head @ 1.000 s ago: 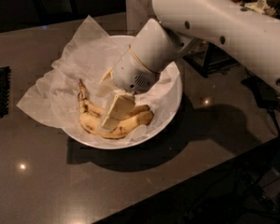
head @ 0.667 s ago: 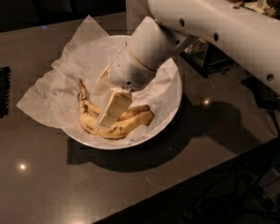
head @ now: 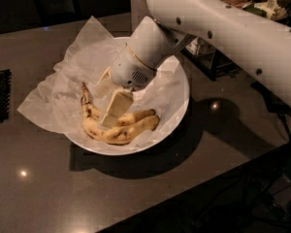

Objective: Pick banana from white bowl

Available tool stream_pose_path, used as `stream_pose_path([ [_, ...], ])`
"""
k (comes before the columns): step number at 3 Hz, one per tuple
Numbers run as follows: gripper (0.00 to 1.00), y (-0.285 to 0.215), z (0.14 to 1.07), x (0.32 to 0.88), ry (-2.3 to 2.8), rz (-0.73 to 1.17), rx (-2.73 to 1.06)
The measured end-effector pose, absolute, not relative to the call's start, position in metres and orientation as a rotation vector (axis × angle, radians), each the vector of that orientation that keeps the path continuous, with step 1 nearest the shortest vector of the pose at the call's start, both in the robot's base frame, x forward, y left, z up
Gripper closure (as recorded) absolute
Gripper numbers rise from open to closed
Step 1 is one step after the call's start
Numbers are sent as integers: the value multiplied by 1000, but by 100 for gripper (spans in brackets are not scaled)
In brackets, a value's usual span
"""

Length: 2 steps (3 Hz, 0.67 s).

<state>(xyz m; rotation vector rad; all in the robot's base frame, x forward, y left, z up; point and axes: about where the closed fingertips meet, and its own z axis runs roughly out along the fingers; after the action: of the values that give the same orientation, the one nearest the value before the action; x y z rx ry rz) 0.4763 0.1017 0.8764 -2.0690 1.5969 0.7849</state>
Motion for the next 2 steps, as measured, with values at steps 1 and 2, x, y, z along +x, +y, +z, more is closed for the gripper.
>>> stream_pose_path([
  [1,34,107,870,475,1587,819,-2084],
  [2,34,112,866,472,1579,844,-2098],
])
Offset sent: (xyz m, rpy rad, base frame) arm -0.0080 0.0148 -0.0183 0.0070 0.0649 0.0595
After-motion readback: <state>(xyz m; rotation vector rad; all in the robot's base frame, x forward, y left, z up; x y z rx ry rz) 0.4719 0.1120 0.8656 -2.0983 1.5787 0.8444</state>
